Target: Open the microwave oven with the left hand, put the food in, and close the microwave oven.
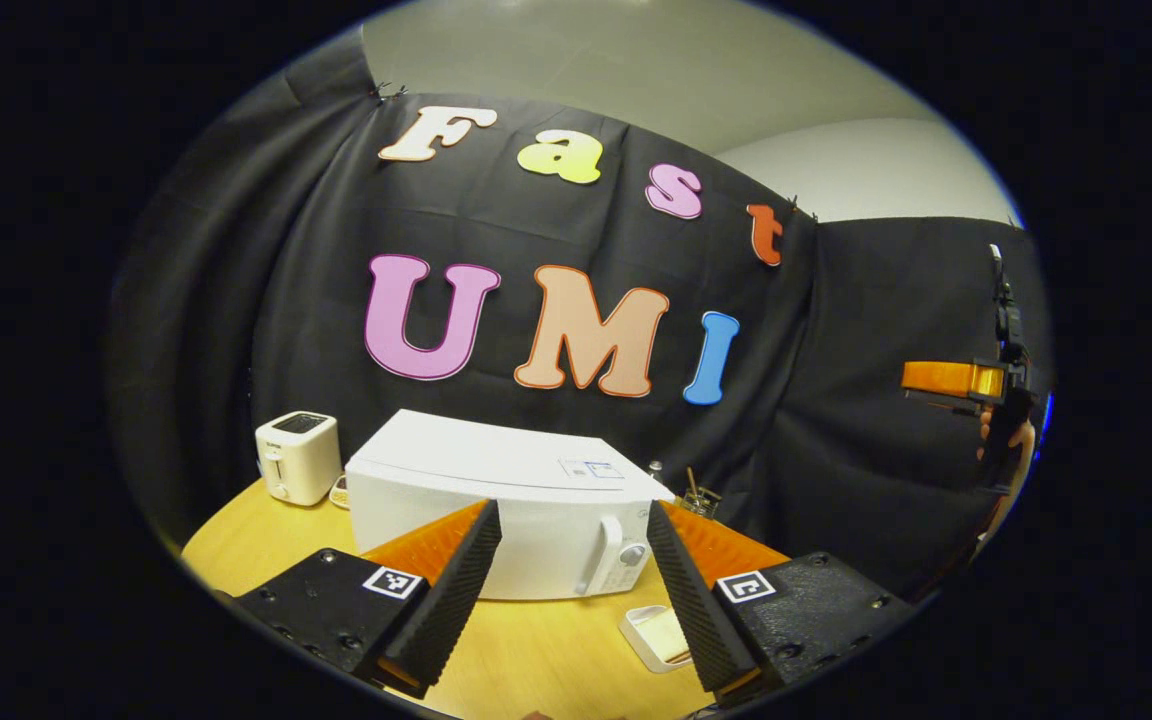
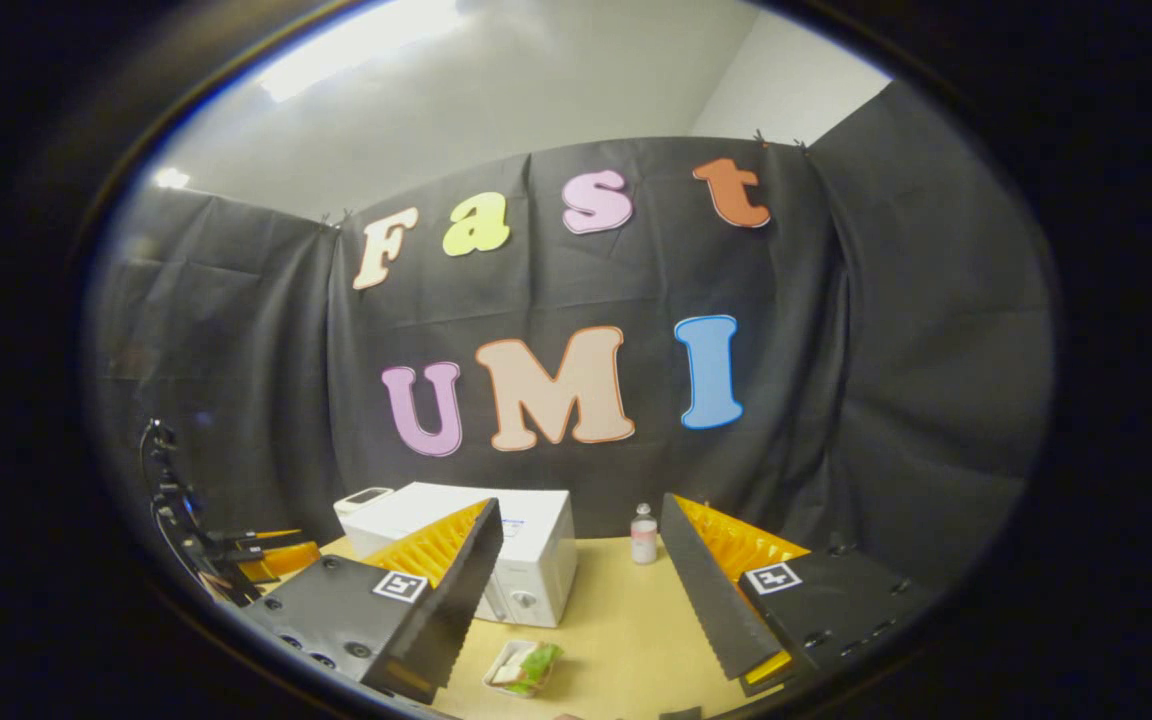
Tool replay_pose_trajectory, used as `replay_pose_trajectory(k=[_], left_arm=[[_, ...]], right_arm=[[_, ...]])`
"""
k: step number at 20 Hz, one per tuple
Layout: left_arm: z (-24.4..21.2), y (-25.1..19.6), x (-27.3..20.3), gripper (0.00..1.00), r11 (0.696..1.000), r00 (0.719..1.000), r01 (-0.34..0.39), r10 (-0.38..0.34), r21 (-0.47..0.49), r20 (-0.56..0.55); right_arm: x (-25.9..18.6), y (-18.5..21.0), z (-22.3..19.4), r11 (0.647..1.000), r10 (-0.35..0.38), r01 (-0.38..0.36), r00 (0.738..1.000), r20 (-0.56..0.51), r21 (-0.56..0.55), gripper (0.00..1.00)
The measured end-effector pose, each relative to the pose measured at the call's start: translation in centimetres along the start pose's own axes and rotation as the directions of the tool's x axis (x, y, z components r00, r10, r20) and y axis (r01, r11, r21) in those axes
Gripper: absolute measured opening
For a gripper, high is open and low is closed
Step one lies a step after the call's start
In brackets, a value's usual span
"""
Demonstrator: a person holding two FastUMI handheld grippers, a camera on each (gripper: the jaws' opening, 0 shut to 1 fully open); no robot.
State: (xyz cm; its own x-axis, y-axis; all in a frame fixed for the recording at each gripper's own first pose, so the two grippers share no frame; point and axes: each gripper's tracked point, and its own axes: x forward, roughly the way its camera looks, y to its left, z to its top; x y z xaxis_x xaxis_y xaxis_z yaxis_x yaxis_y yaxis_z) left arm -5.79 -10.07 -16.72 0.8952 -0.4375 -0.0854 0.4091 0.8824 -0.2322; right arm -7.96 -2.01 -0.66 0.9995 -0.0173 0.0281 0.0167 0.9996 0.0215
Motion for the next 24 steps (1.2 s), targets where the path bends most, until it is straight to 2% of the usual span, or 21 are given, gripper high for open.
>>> replay_pose_trajectory(k=[3,5,7,14,18,21,24], left_arm=[[-1.8,-0.5,0.5,0.88,0.996,0.998,0.003,-0.008,0.086,0.06],[-3.0,-0.8,0.8,0.88,0.987,0.995,-0.02,0.004,0.16,0.099],[-4.4,-1.4,1.3,0.88,0.981,0.992,-0.038,0.013,0.193,0.128],[-11.8,-3.6,5.8,0.9,0.996,0.999,-0.002,-0.002,0.091,0.044],[-16.0,-3.2,9.1,0.84,0.998,1.0,-0.019,0.019,0.058,-0.007],[-18.7,-3.3,11.5,0.83,0.998,0.999,0.001,0.002,0.057,-0.044],[-20.7,-3.0,14.0,0.76,0.999,0.997,0.002,0.002,0.043,-0.077]], right_arm=[[0.2,0.0,-0.2,1.0,-0.003,0.003,1.0,0.001,-0.004,0.91],[0.2,0.2,-0.5,1.0,0.004,-0.004,1.0,-0.003,-0.003,0.91],[0.2,0.1,-1.0,1.0,0.004,-0.004,1.0,-0.009,-0.001,0.91],[-0.2,-0.9,-2.2,1.0,0.003,-0.003,1.0,-0.026,0.017,0.91],[-0.6,-2.1,-2.6,1.0,-0.014,0.014,0.999,-0.031,0.015,0.91],[-0.8,-2.7,-2.9,0.999,-0.022,0.023,0.999,-0.03,0.023,0.91],[-0.8,-3.1,-3.1,1.0,-0.023,0.024,0.999,-0.022,0.019,0.91]])
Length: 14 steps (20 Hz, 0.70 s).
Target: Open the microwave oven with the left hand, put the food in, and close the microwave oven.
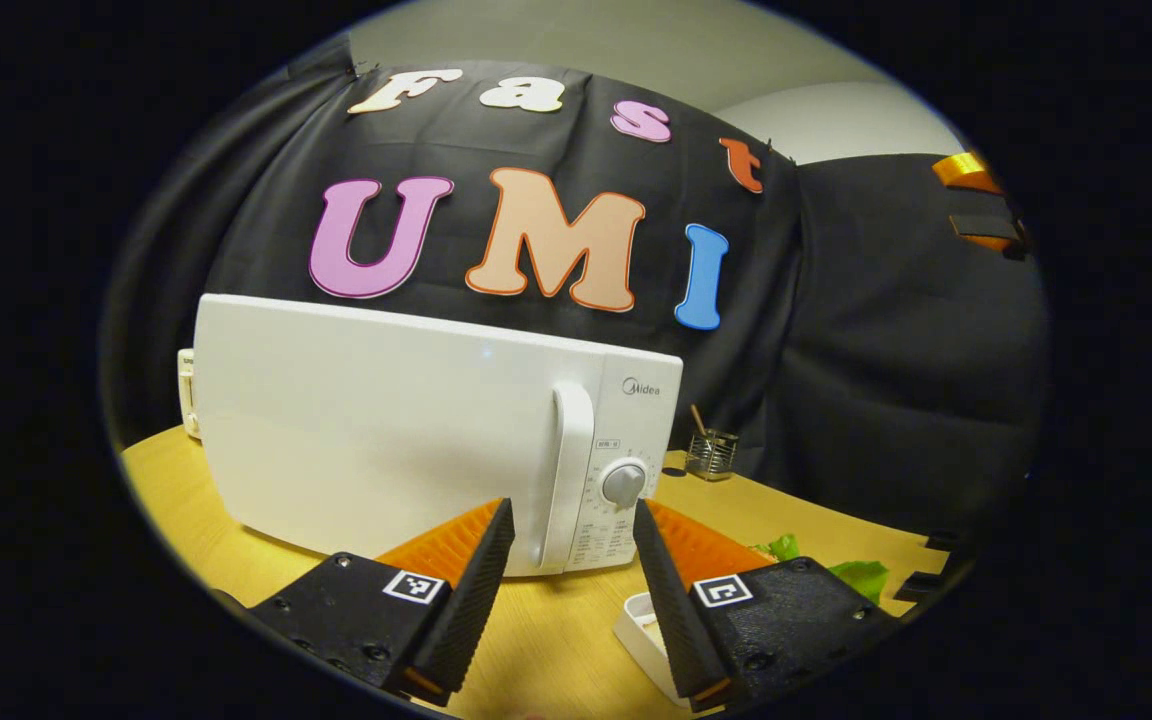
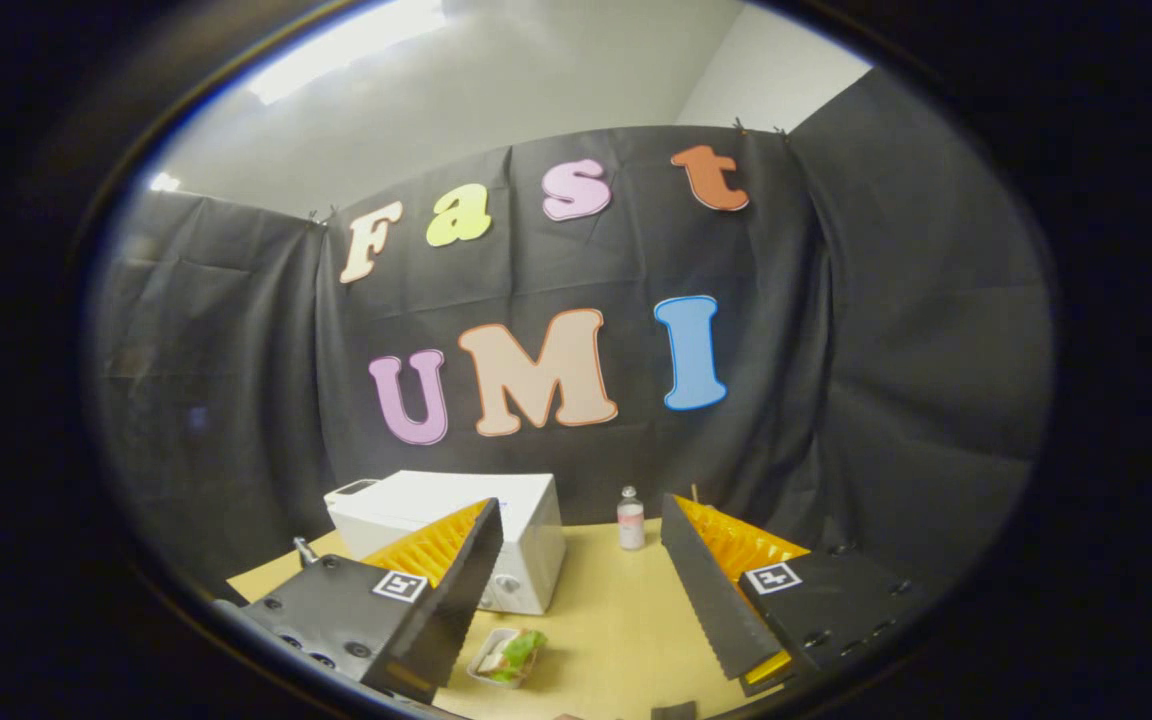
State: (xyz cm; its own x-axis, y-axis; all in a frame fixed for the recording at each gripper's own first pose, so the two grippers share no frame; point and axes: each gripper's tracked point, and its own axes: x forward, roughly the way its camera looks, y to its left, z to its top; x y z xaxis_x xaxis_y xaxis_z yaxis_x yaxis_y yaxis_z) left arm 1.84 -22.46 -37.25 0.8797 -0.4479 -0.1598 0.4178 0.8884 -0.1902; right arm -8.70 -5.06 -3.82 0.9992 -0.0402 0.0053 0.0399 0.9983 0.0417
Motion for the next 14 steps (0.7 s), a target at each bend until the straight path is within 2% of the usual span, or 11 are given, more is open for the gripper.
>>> replay_pose_trajectory(k=[1,2,5,8,9,10,11,12,13,14], left_arm=[[-0.6,0.0,0.7,0.74,1.0,1.0,-0.001,0.001,0.002,-0.023],[-1.2,-0.1,1.3,0.73,1.0,0.999,-0.005,0.006,0.008,-0.035],[-1.8,0.3,3.2,0.63,0.998,0.998,-0.03,0.033,0.047,-0.052],[-2.5,0.7,4.8,0.61,0.994,0.996,-0.058,0.063,0.096,-0.06],[-2.7,1.3,5.0,0.56,0.99,0.994,-0.083,0.09,0.112,-0.061],[-2.5,1.7,5.5,0.44,0.988,0.992,-0.095,0.103,0.119,-0.068],[-2.6,1.9,6.0,0.42,0.989,0.992,-0.096,0.105,0.114,-0.072],[-2.9,1.7,6.2,0.37,0.99,0.992,-0.091,0.1,0.105,-0.077],[-3.0,1.7,6.3,0.35,0.99,0.991,-0.101,0.109,0.103,-0.076],[-3.1,1.8,6.1,0.33,0.989,0.991,-0.106,0.114,0.098,-0.074]], right_arm=[[0.1,-0.4,0.1,1.0,-0.013,0.013,1.0,0.004,-0.006,0.91],[0.2,-0.5,-0.1,1.0,-0.027,0.027,1.0,0.006,-0.009,0.99],[0.3,-0.6,-0.1,0.999,-0.033,0.033,0.999,0.009,0.002,0.99],[0.4,-0.8,-0.6,1.0,-0.028,0.028,1.0,-0.011,-0.002,0.99],[0.5,-1.0,-0.9,1.0,-0.029,0.029,0.999,-0.02,-0.011,0.99],[0.5,-1.2,-1.1,0.999,-0.029,0.029,0.999,-0.028,-0.019,0.99],[0.6,-1.3,-1.2,0.999,-0.028,0.028,0.999,-0.033,-0.021,0.99],[0.6,-1.2,-1.4,1.0,-0.024,0.023,0.999,-0.04,-0.019,0.91],[0.6,-1.1,-1.6,1.0,-0.018,0.017,0.999,-0.047,-0.015,0.99],[0.6,-1.1,-1.8,1.0,-0.014,0.014,0.999,-0.052,-0.008,0.99]])
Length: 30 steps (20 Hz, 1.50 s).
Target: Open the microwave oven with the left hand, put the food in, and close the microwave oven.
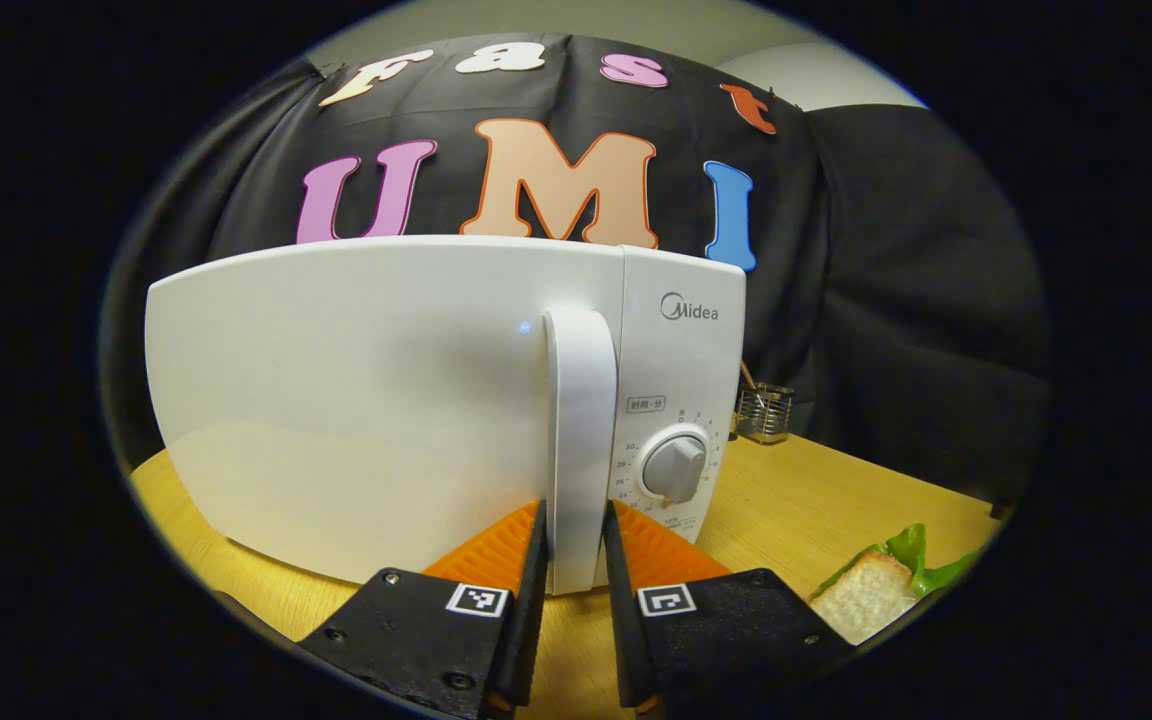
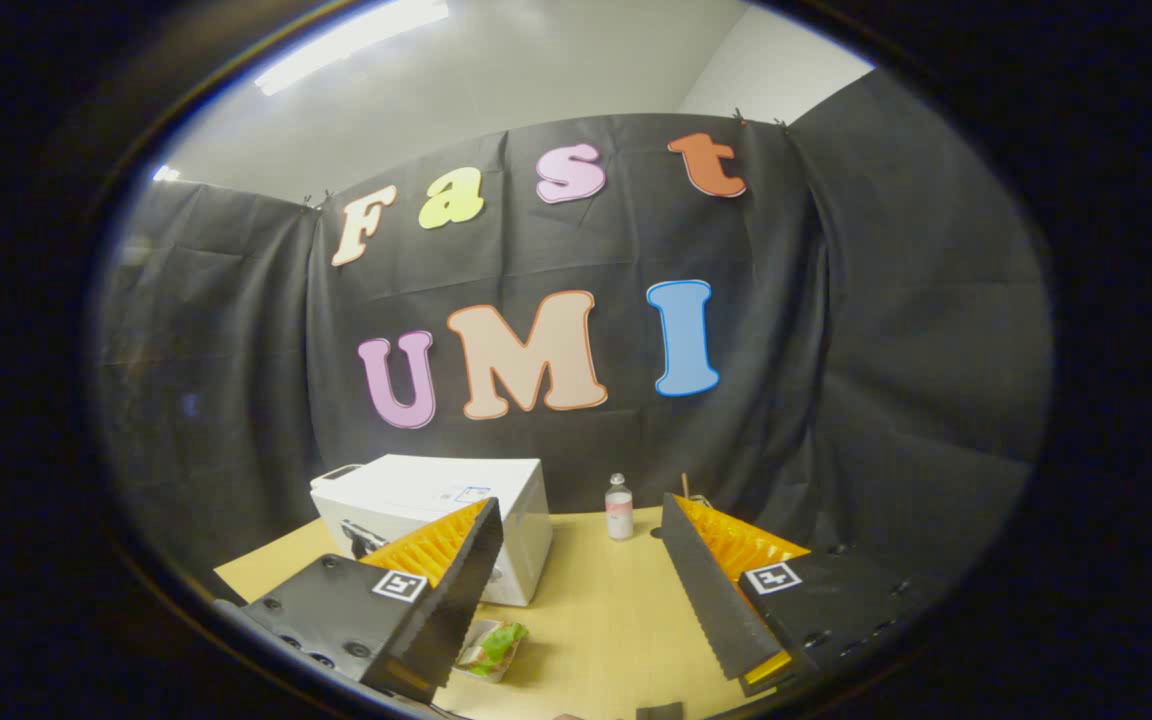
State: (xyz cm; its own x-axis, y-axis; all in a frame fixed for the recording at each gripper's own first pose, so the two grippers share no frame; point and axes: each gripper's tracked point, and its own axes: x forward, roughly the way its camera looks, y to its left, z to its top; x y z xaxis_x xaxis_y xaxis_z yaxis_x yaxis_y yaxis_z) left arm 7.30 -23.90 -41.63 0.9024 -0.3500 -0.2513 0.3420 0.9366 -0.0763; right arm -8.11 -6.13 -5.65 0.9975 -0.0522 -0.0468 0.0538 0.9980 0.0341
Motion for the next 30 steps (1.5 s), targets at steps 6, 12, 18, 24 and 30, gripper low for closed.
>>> replay_pose_trajectory(k=[6,12,18,24,30], left_arm=[[0.2,0.0,0.1,0.26,1.0,1.0,-0.014,0.014,-0.003,0.006],[0.1,0.1,-0.1,0.16,1.0,1.0,-0.001,0.001,0.001,-0.001],[0.0,0.1,-0.2,0.1,1.0,1.0,0.005,-0.005,-0.008,0.004],[-0.4,-0.2,-7.2,0.1,0.998,0.998,0.058,-0.057,-0.026,0.038],[-1.3,1.7,-14.8,0.12,0.997,0.996,0.078,-0.078,-0.012,0.037]], right_arm=[[0.3,-0.6,-1.3,1.0,0.0,0.0,1.0,-0.02,0.02,0.99],[0.5,-1.0,-2.8,0.999,0.003,-0.001,0.999,-0.049,0.046,0.99],[0.2,-0.9,-4.0,0.998,0.024,-0.019,0.996,-0.081,0.063,0.91],[0.0,-0.1,-4.6,0.997,0.035,-0.03,0.997,-0.07,0.071,0.92],[0.8,3.0,-5.9,0.991,0.1,-0.095,0.994,-0.05,0.095,0.99]])
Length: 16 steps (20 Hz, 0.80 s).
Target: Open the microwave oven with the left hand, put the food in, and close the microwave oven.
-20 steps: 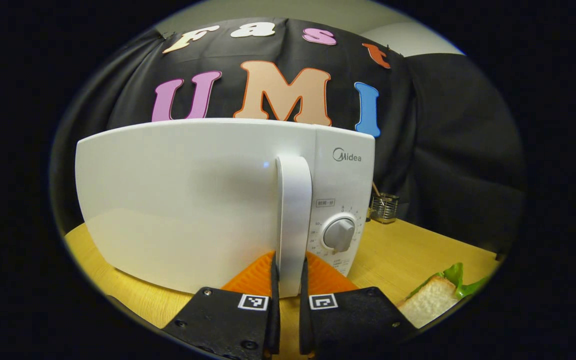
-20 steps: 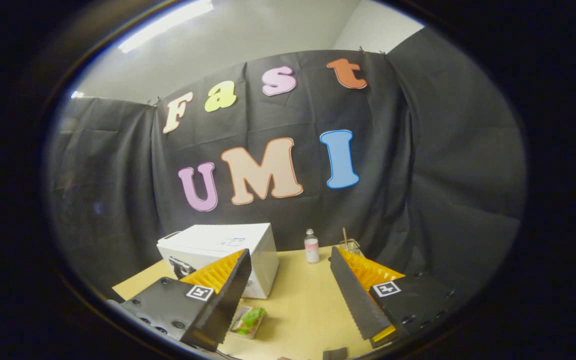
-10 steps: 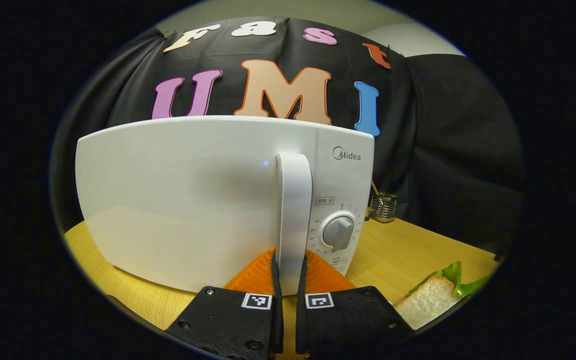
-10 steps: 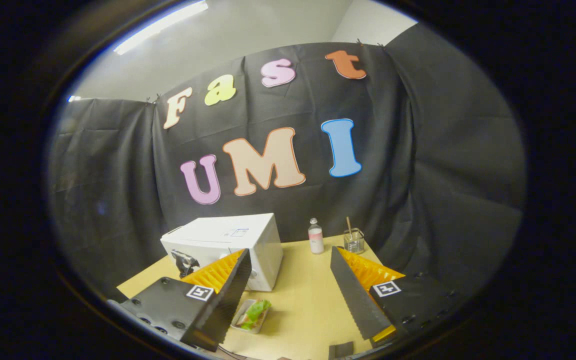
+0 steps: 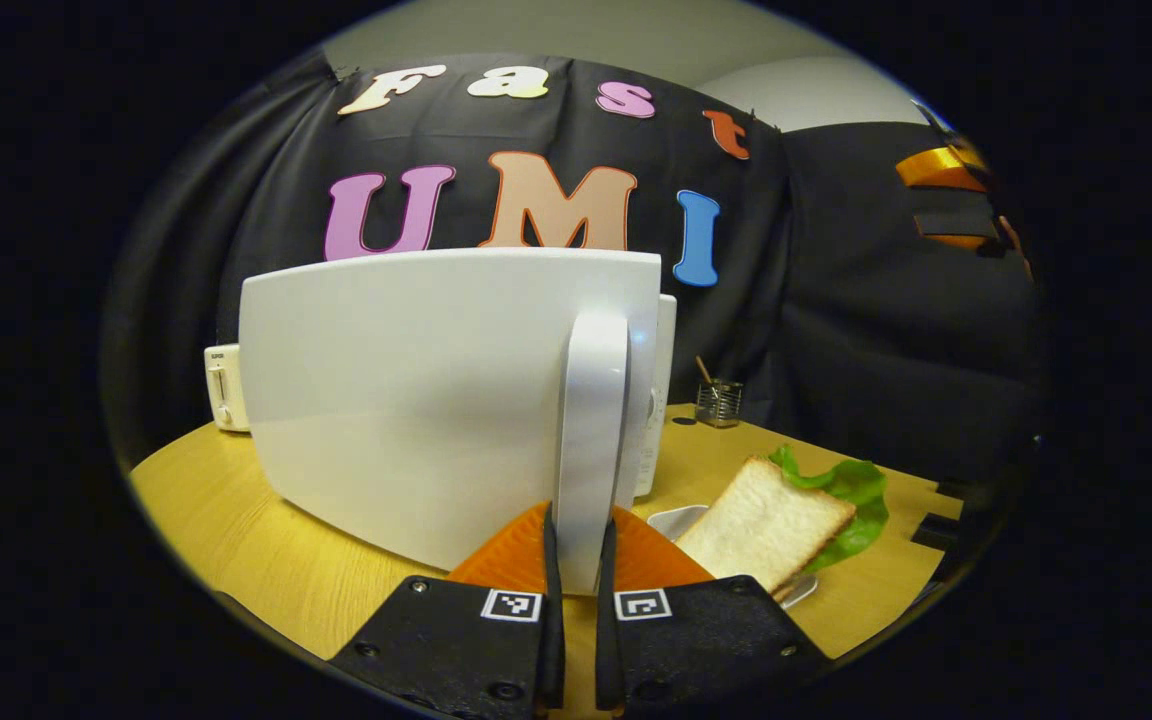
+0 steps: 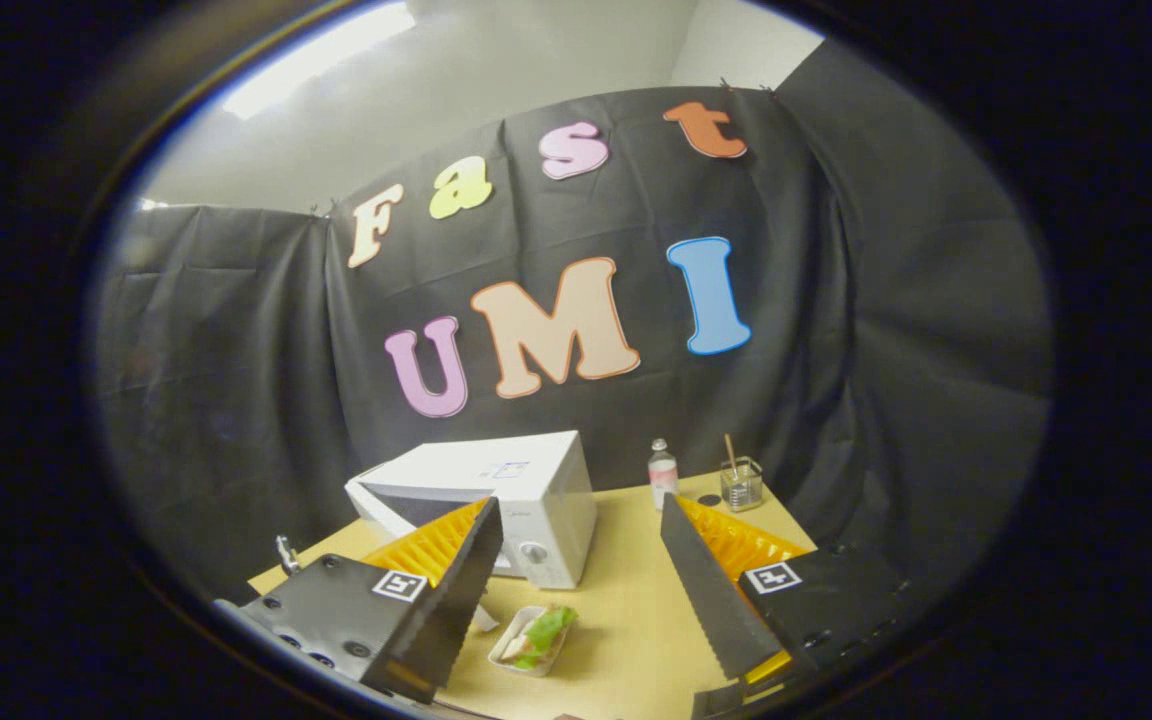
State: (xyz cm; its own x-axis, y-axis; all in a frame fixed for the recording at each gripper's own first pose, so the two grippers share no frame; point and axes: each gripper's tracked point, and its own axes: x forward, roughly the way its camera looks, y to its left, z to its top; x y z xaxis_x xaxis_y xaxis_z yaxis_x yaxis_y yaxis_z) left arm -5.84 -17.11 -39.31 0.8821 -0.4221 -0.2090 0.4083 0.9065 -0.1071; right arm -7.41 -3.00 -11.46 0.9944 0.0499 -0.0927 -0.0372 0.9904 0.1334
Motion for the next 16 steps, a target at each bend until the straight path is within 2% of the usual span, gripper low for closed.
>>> replay_pose_trajectory(k=[4,9,10,12,14,15,16], left_arm=[[-0.2,1.2,-3.3,0.15,1.0,1.0,-0.012,0.012,-0.005,0.008],[-0.5,3.1,-6.5,0.25,0.998,0.999,-0.046,0.045,-0.034,-0.015],[-0.7,3.8,-7.1,0.27,0.997,0.998,-0.052,0.051,-0.053,-0.022],[-0.9,5.2,-8.3,0.35,0.993,0.997,-0.077,0.074,-0.085,-0.034],[-1.4,7.0,-9.5,0.49,0.99,0.992,-0.121,0.117,-0.076,-0.049],[-1.3,7.9,-10.1,0.7,0.988,0.989,-0.142,0.14,-0.062,-0.038],[-1.5,8.7,-10.7,0.82,0.986,0.987,-0.158,0.156,-0.048,-0.036]], right_arm=[[0.6,1.1,-1.4,1.0,0.01,-0.01,1.0,-0.018,-0.017,0.99],[1.6,2.7,-3.0,0.999,0.037,-0.037,0.998,-0.044,-0.001,0.99],[1.8,2.8,-3.5,0.999,0.039,-0.039,0.998,-0.049,-0.001,0.92],[2.2,3.3,-4.2,0.999,0.045,-0.045,0.997,-0.058,-0.002,0.91],[2.6,3.6,-4.8,0.999,0.05,-0.05,0.996,-0.068,-0.003,0.92],[3.0,3.8,-5.1,0.999,0.054,-0.054,0.996,-0.072,-0.002,0.92],[3.2,4.0,-5.5,0.998,0.057,-0.058,0.995,-0.077,-0.002,0.92]])
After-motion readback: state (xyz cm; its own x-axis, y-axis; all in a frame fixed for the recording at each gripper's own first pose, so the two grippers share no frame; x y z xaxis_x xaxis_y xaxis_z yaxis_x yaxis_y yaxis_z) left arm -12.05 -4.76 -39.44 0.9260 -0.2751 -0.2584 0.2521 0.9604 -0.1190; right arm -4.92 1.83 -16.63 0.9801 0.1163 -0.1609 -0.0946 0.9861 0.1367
